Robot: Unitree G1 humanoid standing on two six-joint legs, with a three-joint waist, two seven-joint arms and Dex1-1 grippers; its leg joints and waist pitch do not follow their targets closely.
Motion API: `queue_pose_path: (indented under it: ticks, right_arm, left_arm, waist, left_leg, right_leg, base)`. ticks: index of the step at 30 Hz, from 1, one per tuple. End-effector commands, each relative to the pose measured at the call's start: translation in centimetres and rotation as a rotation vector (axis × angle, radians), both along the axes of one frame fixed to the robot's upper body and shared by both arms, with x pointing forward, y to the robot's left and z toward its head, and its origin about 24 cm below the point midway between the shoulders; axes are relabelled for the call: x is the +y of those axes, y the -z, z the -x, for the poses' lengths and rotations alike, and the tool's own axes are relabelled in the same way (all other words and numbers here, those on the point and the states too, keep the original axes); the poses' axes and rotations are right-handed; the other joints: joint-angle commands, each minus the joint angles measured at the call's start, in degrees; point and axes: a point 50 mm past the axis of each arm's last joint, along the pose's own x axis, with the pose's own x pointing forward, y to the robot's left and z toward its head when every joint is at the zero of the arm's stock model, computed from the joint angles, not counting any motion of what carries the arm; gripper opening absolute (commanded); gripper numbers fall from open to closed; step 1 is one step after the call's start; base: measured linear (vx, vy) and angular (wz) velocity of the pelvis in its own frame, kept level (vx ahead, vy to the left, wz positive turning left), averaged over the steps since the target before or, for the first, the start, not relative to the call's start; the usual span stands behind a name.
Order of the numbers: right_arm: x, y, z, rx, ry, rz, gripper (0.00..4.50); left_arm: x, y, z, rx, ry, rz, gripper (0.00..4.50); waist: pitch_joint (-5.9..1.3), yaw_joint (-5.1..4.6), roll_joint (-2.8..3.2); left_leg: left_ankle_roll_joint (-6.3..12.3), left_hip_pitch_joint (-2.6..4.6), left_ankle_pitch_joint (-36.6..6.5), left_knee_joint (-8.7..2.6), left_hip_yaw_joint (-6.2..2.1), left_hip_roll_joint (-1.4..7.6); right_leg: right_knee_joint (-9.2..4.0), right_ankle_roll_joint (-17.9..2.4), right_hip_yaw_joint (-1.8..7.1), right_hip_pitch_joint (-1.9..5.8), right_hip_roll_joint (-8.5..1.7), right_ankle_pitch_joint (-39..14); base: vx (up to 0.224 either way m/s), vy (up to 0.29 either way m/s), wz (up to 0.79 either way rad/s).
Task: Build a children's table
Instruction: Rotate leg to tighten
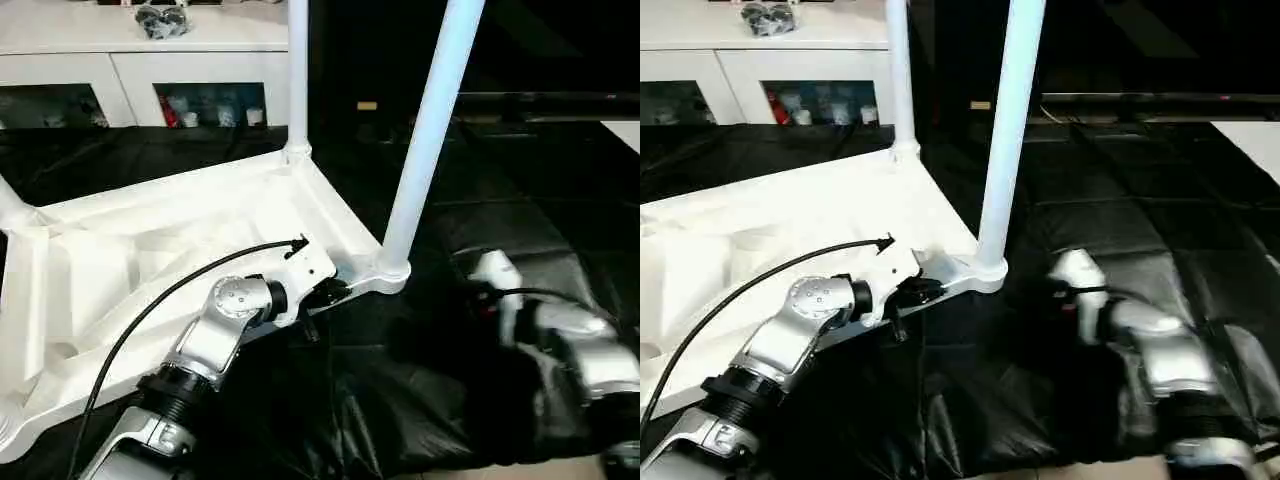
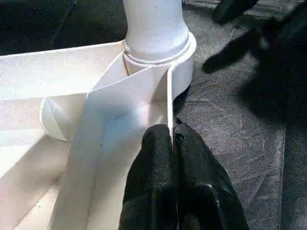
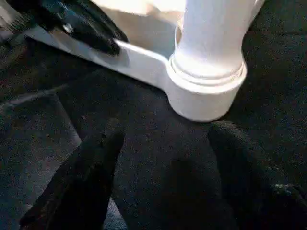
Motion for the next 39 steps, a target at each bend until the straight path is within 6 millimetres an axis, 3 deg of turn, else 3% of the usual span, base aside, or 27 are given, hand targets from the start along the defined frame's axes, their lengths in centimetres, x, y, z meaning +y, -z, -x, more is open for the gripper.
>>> queue_pose_path:
  ticks: [1,3,6,10,13,15,19,20,22,23,24,25,26,27,30,33,35,39]
  right_arm:
    - [0.4,-0.5,0.2,-0.004,-0.037,-0.032,3.18]
    - [1.9,-0.8,0.4,-0.003,-0.087,-0.085,3.18]
    - [3.4,-1.0,0.4,-0.01,-0.118,-0.135,3.18]
    - [4.8,-0.9,0.3,-0.01,-0.134,-0.152,3.18]
    - [6.5,-0.8,-0.4,-0.052,-0.101,-0.168,3.18]
    - [7.7,-0.7,-0.8,-0.068,-0.08,-0.186,3.18]
    - [9.4,-0.7,-1.0,-0.074,-0.08,-0.218,3.18]
    - [10.6,-0.6,-1.3,-0.073,-0.059,-0.235,3.18]
    - [11.5,-0.6,-1.7,-0.072,-0.033,-0.242,3.18]
    - [12.1,-0.5,-1.9,-0.072,-0.016,-0.245,3.18]
    - [12.6,-0.4,-2.4,-0.07,0.024,-0.237,3.18]
    - [12.9,-0.3,-2.8,-0.077,0.072,-0.228,3.18]
    - [13.3,-0.2,-3.6,-0.077,0.16,-0.227,3.18]
    - [13.6,-0.1,-4.3,-0.076,0.238,-0.223,3.18]
    - [13.9,-0.1,-5.2,-0.086,0.345,-0.217,3.18]
    - [13.9,-0.4,-6.1,-0.085,0.456,-0.239,3.18]
    - [13.9,-0.6,-6.6,-0.086,0.514,-0.251,3.18]
    - [13.3,-0.7,-7.1,-0.101,0.575,-0.24,3.18]
  left_arm:
    - [-0.7,-1.9,-0.5,-0.068,0.017,0.089,0.27]
    - [-0.7,-2.6,-0.3,-0.038,0.005,0.157,0.44]
    - [-0.3,-3.5,-0.1,-0.042,-0.006,0.189,0.74]
    - [1.3,-4.5,0.2,-0.036,-0.025,0.211,1.04]
    - [4.6,-5.1,1.6,0.019,-0.027,0.181,1.26]
    - [6.9,-5.1,3.1,0.076,-0.017,0.142,1.54]
    - [9.2,-5.2,5.3,0.151,-0.005,0.113,1.68]
    - [10.1,-5.2,6.7,0.198,0.012,0.103,1.82]
    - [10.4,-5.0,7.4,0.213,0.013,0.092,1.96]
    - [10.5,-4.9,7.8,0.221,0.011,0.084,1.98]
    - [10.4,-4.7,8.0,0.225,0.006,0.078,1.98]
    - [10.4,-4.5,8.1,0.229,0.003,0.073,2.1]
    - [10.2,-4.3,8.2,0.238,0.0,0.064,2.34]
    - [10.1,-4.1,8.2,0.242,-0.008,0.051,2.34]
    - [9.9,-3.4,8.2,0.243,-0.026,0.0,2.42]
    - [10.1,-2.5,7.6,0.198,-0.107,-0.076,2.82]
    - [10.4,-2.2,7.1,0.165,-0.173,-0.111,2.82]
    - [10.8,-1.7,6.7,0.142,-0.218,-0.163,3.15]
  waist:
    - [-3.52,0.21,-1.35]
    - [-3.51,0.51,-1.02]
    - [-3.66,0.57,-0.98]
    - [-3.6,0.56,-0.68]
    - [-3.63,0.09,-0.37]
    - [-3.69,-0.26,0.24]
    - [-3.41,-0.54,0.53]
    - [-3.3,-0.25,0.74]
    - [-3.0,-0.65,0.55]
    - [-3.02,-0.61,0.6]
    - [-3.0,-0.41,0.88]
    - [-2.91,-0.5,0.92]
    - [-2.85,-0.44,0.23]
    - [-2.84,-0.48,0.11]
    - [-2.74,-0.48,0.35]
    - [-2.83,-0.5,0.25]
    - [-2.95,-0.53,0.24]
    - [-3.15,-0.5,0.35]
  left_leg:
    - [5.16,1.06,-15.19,-3.87,-1.55,3.27]
    - [5.03,1.11,-14.79,-3.9,-1.54,3.34]
    - [4.68,1.06,-14.02,-4.09,-1.67,3.72]
    - [4.2,1.02,-13.73,-4.1,-1.66,3.45]
    - [3.38,0.8,-13.17,-4.37,-1.83,3.46]
    - [2.41,1.47,-13.66,-4.29,-1.73,3.34]
    - [0.95,1.63,-16.12,-4.74,-1.68,3.42]
    - [-0.41,2.35,-18.64,-4.79,-1.6,3.45]
    - [-1.0,1.54,-19.51,-5.31,-1.8,3.28]
    - [-1.41,1.86,-20.43,-5.26,-1.78,3.25]
    - [-2.28,2.69,-21.95,-5.13,-1.62,3.31]
    - [-2.74,2.65,-22.42,-5.16,-1.65,3.32]
    - [-3.65,2.31,-23.78,-5.33,-1.98,3.19]
    - [-3.98,2.4,-23.87,-5.41,-1.98,3.19]
    - [-4.98,2.63,-26.01,-5.43,-2.12,3.1]
    - [-5.01,2.38,-25.94,-5.46,-2.2,3.06]
    - [-4.89,2.33,-25.46,-5.38,-2.17,2.94]
    - [-4.49,2.19,-24.43,-5.23,-2.08,2.86]
  right_leg:
    - [-4.27,-11.08,1.71,2.18,-3.18,-20.46]
    - [-4.14,-11.37,1.74,2.13,-3.2,-20.01]
    - [-3.67,-13.14,1.64,2.13,-3.1,-16.2]
    - [-3.45,-13.19,1.67,2.23,-3.01,-15.23]
    - [-2.94,-13.63,1.64,2.4,-3.09,-13.99]
    - [-2.9,-14.01,1.66,1.98,-2.74,-13.59]
    - [-2.66,-14.46,1.7,1.76,-2.38,-13.69]
    - [-3.02,-13.87,1.84,1.3,-2.35,-15.47]
    - [-2.93,-13.26,1.89,1.58,-2.33,-16.92]
    - [-3.05,-12.65,1.91,1.38,-2.24,-17.98]
    - [-3.4,-12.38,2.16,0.7,-2.24,-18.64]
    - [-3.34,-12.43,2.25,0.61,-2.28,-18.84]
    - [-3.3,-11.5,2.28,0.87,-2.65,-21.96]
    - [-3.45,-11.11,2.32,0.74,-2.69,-22.9]
    - [-3.72,-9.27,2.39,0.45,-2.65,-24.94]
    - [-3.65,-8.41,2.42,0.63,-2.58,-23.94]
    - [-3.64,-8.21,2.41,0.75,-2.63,-23.6]
    - [-3.43,-8.74,2.33,0.9,-2.55,-21.3]
  base:
    - [0.0,0.0,0.0]
    - [0.0,0.0,0.0]
    - [0.0,0.0,0.0]
    - [0.0,0.0,0.0]
    - [0.0,0.0,0.0]
    - [0.0,0.0,0.0]
    - [0.0,0.0,0.0]
    - [0.0,0.0,0.0]
    - [0.0,0.0,0.0]
    - [0.0,0.0,0.0]
    - [0.0,0.0,0.0]
    - [0.0,0.0,0.0]
    - [0.0,0.0,0.0]
    - [0.0,0.0,0.0]
    - [0.0,0.0,0.0]
    - [0.0,0.0,0.0]
    - [0.0,0.0,0.0]
    - [0.0,0.0,0.0]
